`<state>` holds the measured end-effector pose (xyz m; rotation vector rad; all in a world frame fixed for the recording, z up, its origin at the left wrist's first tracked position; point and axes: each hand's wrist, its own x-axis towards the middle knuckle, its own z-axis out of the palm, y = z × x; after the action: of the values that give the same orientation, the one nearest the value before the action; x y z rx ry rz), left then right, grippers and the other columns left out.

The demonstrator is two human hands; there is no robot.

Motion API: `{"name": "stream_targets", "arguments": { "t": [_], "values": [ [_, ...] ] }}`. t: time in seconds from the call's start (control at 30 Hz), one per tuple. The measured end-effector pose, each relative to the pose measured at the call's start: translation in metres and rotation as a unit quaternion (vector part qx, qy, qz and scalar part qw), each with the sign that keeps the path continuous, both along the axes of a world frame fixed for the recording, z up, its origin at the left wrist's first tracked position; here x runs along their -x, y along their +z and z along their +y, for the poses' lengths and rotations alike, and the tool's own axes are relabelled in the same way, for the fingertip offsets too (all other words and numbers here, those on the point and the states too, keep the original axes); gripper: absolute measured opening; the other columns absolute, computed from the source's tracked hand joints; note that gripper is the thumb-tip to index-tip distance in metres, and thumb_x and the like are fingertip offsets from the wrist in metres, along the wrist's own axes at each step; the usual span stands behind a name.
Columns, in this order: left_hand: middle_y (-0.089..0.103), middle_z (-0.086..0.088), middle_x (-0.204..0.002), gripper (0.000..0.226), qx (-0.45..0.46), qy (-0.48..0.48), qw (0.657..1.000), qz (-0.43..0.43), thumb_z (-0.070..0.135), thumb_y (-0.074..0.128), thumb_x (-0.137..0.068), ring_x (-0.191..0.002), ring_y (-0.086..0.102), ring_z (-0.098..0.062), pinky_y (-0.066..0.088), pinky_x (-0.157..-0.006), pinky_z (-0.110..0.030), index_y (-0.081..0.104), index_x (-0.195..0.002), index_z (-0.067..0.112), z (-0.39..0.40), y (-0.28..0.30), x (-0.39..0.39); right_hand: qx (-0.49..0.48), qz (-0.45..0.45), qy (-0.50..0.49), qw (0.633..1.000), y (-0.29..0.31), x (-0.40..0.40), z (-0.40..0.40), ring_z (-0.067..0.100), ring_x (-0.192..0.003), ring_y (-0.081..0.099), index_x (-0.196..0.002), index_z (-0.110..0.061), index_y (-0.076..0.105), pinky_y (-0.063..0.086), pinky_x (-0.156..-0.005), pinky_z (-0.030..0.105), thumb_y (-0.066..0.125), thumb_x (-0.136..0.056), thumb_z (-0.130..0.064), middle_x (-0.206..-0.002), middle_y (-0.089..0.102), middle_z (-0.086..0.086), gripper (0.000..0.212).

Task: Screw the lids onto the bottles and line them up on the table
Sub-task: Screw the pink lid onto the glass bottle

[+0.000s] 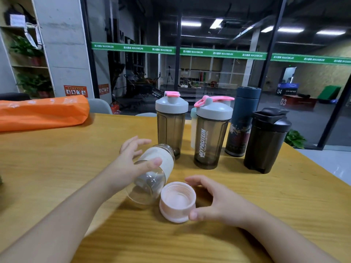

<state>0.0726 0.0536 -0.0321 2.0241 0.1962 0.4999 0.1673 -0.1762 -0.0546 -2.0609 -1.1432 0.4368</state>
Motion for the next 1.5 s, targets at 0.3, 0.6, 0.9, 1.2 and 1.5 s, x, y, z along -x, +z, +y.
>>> {"name": "stream_targets", "arguments": {
  "t": [0.3, 0.6, 0.9, 1.2, 1.5],
  "values": [
    [0.029, 0.018, -0.123, 0.072, -0.153, 0.030, 0.987, 0.031, 0.047, 0.084, -0.059, -0.103, 0.042, 0.012, 0.034, -0.072, -0.006, 0.041, -0.117, 0.039, -0.006, -0.002, 0.008, 0.015, -0.084, 0.001, 0.996, 0.003, 0.008, 0.003, -0.008, -0.115, 0.041, -0.105, -0.053, 0.045, 0.033, -0.096, 0.008, 0.081, -0.070, -0.042, -0.120, 0.051, -0.018, 0.051],
    [0.039, 0.024, -0.121, 0.088, -0.090, -0.004, 0.993, 0.080, 0.071, 0.064, -0.032, -0.096, 0.050, 0.005, 0.040, -0.063, -0.011, 0.036, -0.110, 0.042, 0.010, 0.004, 0.015, -0.045, -0.005, -0.018, 0.999, 0.003, 0.004, 0.000, -0.004, -0.106, 0.059, -0.113, -0.031, 0.056, 0.046, -0.095, 0.022, 0.082, -0.067, -0.031, -0.114, 0.064, -0.015, 0.053],
    [0.047, 0.011, -0.115, 0.107, 0.014, -0.063, 0.995, 0.072, 0.071, 0.078, -0.010, -0.091, 0.060, -0.006, 0.048, -0.061, -0.011, 0.045, -0.106, 0.036, 0.023, 0.003, 0.017, -0.095, 0.045, -0.091, 0.990, 0.008, -0.021, -0.025, 0.009, -0.098, 0.065, -0.107, -0.024, 0.058, 0.052, -0.087, 0.029, 0.074, -0.056, -0.046, -0.103, 0.070, -0.008, 0.058],
    [0.057, -0.009, -0.118, 0.081, 0.107, -0.105, 0.989, 0.023, 0.065, 0.087, -0.021, -0.102, 0.066, -0.021, 0.051, -0.086, -0.038, 0.062, -0.096, 0.049, 0.020, -0.010, 0.009, -0.160, 0.117, -0.157, 0.968, 0.009, -0.032, -0.031, 0.014, -0.090, 0.069, -0.106, -0.024, 0.061, 0.053, -0.080, 0.032, 0.071, -0.055, -0.045, -0.100, 0.069, 0.000, 0.056],
    [0.051, 0.004, -0.130, 0.066, 0.116, -0.069, 0.990, -0.034, 0.044, 0.075, -0.063, -0.101, 0.060, -0.002, 0.050, -0.077, -0.020, 0.040, -0.119, 0.044, 0.010, -0.026, -0.009, -0.285, 0.319, -0.203, 0.881, 0.008, -0.048, -0.035, 0.020, -0.084, 0.064, -0.123, -0.006, 0.048, 0.053, -0.061, 0.028, 0.073, -0.051, -0.028, -0.111, 0.057, 0.018, 0.080]
  ]
}}
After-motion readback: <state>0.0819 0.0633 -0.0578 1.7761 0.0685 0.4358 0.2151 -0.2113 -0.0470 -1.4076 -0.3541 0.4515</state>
